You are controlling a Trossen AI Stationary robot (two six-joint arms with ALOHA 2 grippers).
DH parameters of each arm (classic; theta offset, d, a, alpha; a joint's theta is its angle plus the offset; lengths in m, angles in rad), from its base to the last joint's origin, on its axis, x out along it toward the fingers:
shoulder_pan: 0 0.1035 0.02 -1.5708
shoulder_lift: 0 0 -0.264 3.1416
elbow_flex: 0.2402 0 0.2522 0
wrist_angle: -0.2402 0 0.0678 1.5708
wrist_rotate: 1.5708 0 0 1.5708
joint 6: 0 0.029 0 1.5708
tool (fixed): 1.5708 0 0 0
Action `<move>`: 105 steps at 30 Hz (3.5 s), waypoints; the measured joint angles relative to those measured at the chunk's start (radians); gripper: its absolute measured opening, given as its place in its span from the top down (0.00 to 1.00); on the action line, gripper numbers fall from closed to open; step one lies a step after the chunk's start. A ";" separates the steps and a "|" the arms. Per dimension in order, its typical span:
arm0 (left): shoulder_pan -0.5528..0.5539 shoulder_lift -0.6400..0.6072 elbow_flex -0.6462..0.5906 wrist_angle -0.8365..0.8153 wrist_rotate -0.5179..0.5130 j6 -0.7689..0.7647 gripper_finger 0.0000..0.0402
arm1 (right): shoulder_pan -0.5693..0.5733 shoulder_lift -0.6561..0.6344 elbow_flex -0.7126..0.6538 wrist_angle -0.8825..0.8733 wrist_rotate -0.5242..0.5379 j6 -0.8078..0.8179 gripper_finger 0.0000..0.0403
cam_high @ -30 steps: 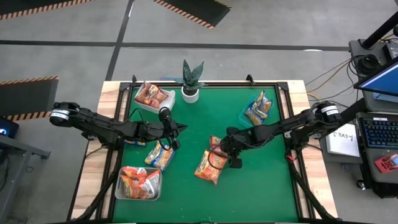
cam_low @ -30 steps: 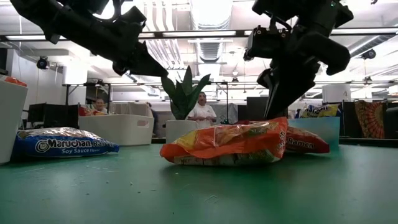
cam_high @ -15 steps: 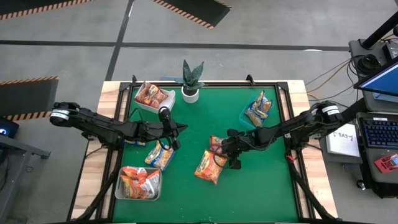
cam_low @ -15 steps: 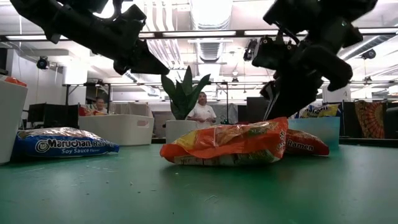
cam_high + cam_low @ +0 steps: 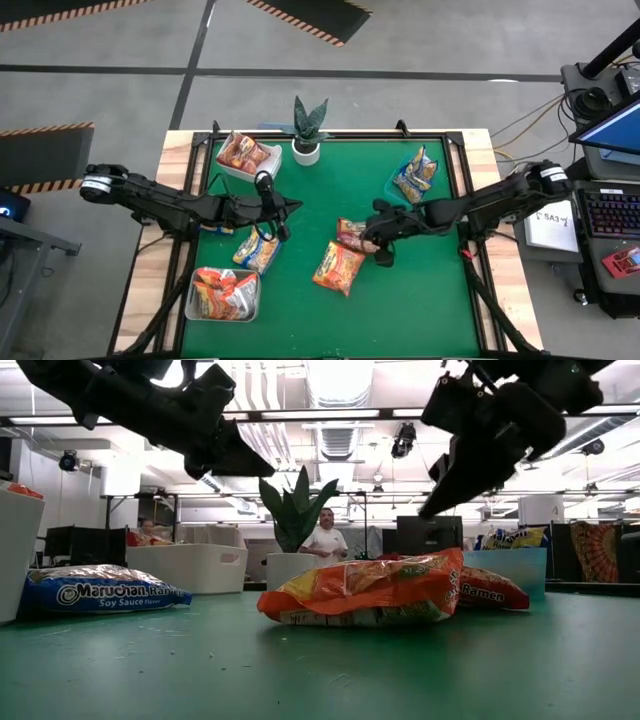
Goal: Sort Maruchan noodles
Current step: Put the red noodle pack into the white bin
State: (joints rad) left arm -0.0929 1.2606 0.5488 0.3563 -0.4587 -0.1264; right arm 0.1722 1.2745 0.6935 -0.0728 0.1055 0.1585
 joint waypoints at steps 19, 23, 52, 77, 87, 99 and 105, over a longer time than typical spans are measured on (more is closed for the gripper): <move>0.000 0.000 0.000 0.002 0.000 -0.003 1.00 | -0.001 0.204 -0.270 0.701 0.098 0.012 0.95; 0.000 0.000 0.000 0.002 -0.001 -0.003 1.00 | -0.001 0.290 -0.250 0.730 0.098 0.026 0.95; 0.000 0.000 -0.001 0.002 -0.002 -0.003 1.00 | -0.011 0.204 -0.224 0.628 0.212 0.008 0.95; 0.000 0.000 -0.001 0.002 -0.002 -0.002 1.00 | -0.022 0.222 -0.225 0.740 0.145 0.046 0.95; 0.000 0.000 -0.001 0.002 -0.002 -0.002 1.00 | -0.021 0.381 -0.225 0.819 0.039 0.135 0.95; -0.008 0.001 -0.001 0.061 0.083 -0.019 1.00 | -0.029 0.147 -0.224 0.593 0.017 0.150 0.95; -0.025 0.057 -0.001 0.196 0.084 -0.003 1.00 | -0.029 -0.100 -0.224 0.311 0.014 0.291 0.95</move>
State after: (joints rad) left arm -0.1176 1.3178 0.5476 0.5519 -0.3752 -0.1291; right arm 0.1432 1.1747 0.4694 0.2380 0.1192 0.4495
